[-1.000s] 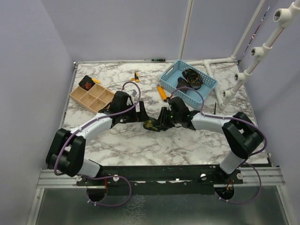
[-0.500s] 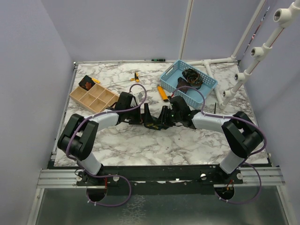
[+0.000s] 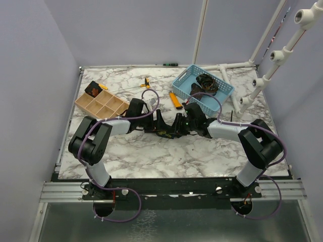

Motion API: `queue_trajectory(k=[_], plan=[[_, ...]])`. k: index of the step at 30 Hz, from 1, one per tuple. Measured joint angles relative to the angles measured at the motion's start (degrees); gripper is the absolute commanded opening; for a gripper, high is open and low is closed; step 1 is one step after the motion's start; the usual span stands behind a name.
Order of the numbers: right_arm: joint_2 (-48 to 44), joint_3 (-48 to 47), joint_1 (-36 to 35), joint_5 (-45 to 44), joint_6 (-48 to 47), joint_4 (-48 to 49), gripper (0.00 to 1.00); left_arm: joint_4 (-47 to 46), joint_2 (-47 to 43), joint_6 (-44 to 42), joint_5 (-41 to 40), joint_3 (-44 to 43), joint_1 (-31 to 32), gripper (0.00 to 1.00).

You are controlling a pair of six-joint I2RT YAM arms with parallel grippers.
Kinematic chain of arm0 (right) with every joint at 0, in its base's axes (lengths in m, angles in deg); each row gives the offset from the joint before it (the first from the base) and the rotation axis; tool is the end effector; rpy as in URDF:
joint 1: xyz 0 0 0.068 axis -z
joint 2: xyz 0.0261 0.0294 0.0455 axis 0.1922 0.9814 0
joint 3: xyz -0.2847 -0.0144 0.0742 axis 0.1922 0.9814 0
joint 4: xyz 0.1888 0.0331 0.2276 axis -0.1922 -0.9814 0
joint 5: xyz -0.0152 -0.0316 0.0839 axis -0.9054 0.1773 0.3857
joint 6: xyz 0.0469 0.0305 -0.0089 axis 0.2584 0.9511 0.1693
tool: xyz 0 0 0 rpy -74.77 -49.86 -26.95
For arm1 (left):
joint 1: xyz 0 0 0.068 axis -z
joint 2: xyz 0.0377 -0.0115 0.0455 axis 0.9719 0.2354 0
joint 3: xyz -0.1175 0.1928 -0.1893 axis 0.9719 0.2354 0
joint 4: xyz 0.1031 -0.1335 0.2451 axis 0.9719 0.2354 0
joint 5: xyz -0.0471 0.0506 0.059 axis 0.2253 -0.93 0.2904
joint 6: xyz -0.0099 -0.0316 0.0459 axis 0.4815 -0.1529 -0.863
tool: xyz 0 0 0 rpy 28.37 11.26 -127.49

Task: Roll the ties
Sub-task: Roll the tie at the center of the board.

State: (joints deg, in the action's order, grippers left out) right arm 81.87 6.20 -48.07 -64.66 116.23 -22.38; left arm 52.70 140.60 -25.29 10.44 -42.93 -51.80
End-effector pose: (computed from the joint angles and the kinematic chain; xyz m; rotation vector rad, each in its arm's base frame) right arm 0.2894 0.2304 0.1499 -0.0238 2.5095 0.9428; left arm 0.3225 -0.1731 0.1380 0.1719 2.4681 -1.2035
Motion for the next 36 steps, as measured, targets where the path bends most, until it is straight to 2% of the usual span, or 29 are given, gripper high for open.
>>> queue_trajectory(k=[3,6,9,11,17,20,22,28,32,34,36], plan=[[0.15,0.09,0.00,0.11,-0.02,0.11,0.33,-1.77,0.63,1.05,1.27,0.57,-0.11,0.76],[0.37,0.15,0.04,0.20,-0.02,0.37,0.33,-2.78,1.11,1.86,2.01,0.79,-0.15,0.67],[0.74,0.28,0.26,0.63,-0.02,0.72,0.33,-3.58,1.55,2.54,2.62,0.90,-0.13,0.50],[0.79,0.31,0.35,0.94,-0.02,0.90,0.33,-3.91,1.70,2.58,2.69,1.07,-0.15,0.45],[0.90,0.37,0.35,1.22,-0.39,1.29,0.33,-4.90,2.08,2.97,2.73,1.49,-0.42,0.52],[0.90,0.44,0.35,1.27,-0.44,1.44,0.33,-5.09,2.25,3.19,2.73,1.51,-0.46,0.65],[0.90,0.52,0.37,1.33,-0.48,1.53,0.33,-5.20,2.38,3.28,2.73,1.53,-0.46,0.65],[0.94,0.83,0.59,1.64,-0.57,2.16,0.33,-5.40,2.60,3.76,3.32,1.60,-0.48,0.31],[0.94,0.85,0.59,1.81,-0.87,2.40,0.34,-5.86,2.67,3.91,3.63,1.64,-0.48,0.02],[0.94,0.85,0.59,2.03,-0.90,2.40,0.38,-6.05,2.67,3.91,3.85,1.70,-0.48,0.00],[0.70,0.85,0.59,2.51,-0.96,2.25,0.47,-6.23,2.62,3.91,3.89,1.79,-0.48,0.00]])
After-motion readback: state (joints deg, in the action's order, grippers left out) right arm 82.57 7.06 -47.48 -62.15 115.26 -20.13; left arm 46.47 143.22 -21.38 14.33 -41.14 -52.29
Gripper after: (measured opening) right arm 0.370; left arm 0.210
